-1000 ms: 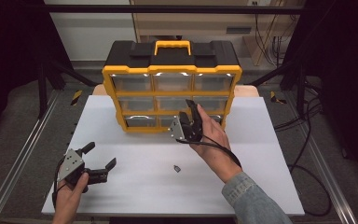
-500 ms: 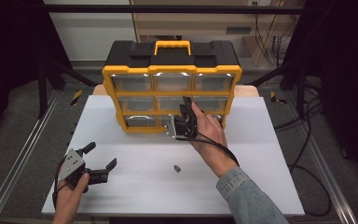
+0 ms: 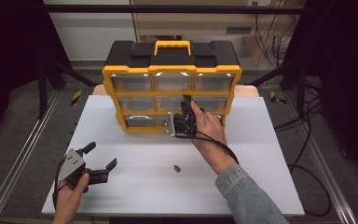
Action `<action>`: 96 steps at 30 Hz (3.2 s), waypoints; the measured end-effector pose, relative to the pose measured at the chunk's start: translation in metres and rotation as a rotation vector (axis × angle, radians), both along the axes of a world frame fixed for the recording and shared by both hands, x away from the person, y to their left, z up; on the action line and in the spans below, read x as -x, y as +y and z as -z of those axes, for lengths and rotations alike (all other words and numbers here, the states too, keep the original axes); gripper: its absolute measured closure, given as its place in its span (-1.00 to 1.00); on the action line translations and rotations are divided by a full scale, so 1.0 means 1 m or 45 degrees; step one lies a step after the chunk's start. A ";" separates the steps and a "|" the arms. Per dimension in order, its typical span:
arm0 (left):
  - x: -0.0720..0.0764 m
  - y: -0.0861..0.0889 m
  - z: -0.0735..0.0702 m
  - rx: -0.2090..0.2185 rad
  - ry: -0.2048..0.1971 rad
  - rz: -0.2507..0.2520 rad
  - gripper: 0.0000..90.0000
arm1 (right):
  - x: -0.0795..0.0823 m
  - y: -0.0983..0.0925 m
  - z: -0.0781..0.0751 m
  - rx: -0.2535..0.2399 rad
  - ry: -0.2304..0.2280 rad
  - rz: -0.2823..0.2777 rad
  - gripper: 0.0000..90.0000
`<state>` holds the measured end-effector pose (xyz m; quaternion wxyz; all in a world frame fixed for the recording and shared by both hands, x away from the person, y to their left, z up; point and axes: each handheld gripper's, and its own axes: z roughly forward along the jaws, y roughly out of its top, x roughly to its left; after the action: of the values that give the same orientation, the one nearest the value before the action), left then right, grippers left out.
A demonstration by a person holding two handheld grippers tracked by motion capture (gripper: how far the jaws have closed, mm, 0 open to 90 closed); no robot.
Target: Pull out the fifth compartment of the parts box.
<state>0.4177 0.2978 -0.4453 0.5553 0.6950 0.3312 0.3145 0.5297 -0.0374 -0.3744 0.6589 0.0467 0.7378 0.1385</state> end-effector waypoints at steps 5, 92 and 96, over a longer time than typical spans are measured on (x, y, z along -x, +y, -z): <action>0.000 0.000 0.000 0.001 0.000 0.002 -0.98 | 0.000 0.002 -0.001 0.019 -0.009 0.000 0.46; 0.001 -0.002 -0.001 -0.001 -0.006 0.010 -0.99 | 0.037 0.005 0.003 0.163 -0.092 0.007 0.71; 0.001 -0.003 -0.001 -0.002 -0.005 0.010 -0.99 | 0.042 0.005 0.003 0.168 -0.094 -0.003 0.71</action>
<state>0.4164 0.2952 -0.4441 0.5568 0.6960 0.3271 0.3140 0.4879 -0.0327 -0.3769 0.6872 -0.0028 0.7206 0.0919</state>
